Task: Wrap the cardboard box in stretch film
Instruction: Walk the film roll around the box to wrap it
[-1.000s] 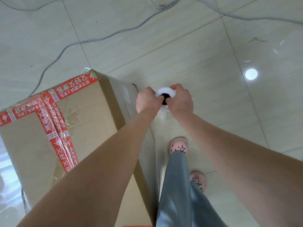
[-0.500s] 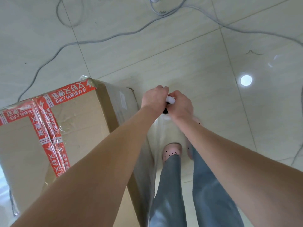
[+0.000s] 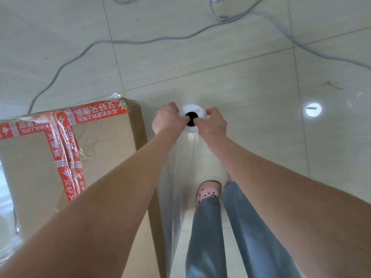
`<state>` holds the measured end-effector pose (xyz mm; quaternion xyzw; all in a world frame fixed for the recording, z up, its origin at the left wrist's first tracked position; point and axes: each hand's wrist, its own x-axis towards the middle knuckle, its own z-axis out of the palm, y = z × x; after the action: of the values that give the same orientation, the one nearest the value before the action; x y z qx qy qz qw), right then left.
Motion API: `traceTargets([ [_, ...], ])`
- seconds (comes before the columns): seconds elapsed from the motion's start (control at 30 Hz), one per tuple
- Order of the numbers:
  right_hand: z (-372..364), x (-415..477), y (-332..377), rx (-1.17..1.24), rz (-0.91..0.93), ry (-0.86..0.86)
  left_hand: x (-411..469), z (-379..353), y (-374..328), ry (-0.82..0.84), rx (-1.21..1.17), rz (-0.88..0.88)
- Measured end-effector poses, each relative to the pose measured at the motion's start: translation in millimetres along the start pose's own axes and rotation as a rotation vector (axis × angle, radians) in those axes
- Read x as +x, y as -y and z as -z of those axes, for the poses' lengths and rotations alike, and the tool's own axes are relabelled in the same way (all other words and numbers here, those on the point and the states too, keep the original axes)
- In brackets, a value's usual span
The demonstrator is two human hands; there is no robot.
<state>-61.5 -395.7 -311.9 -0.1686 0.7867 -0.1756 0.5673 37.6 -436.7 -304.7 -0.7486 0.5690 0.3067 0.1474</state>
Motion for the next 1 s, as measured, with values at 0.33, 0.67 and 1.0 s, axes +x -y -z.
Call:
traceTargets([
  [0.33,14,15,26,-0.244,0.12,0.049,26,16,-33,0.036,0.501,-0.532],
  [0.67,-10,27,61,-0.131,0.258,0.04,54,45,-20,-0.047,0.098,-0.067],
  [1.0,-18,41,73,-0.175,0.204,0.129,65,45,-24,0.016,0.13,-0.01],
])
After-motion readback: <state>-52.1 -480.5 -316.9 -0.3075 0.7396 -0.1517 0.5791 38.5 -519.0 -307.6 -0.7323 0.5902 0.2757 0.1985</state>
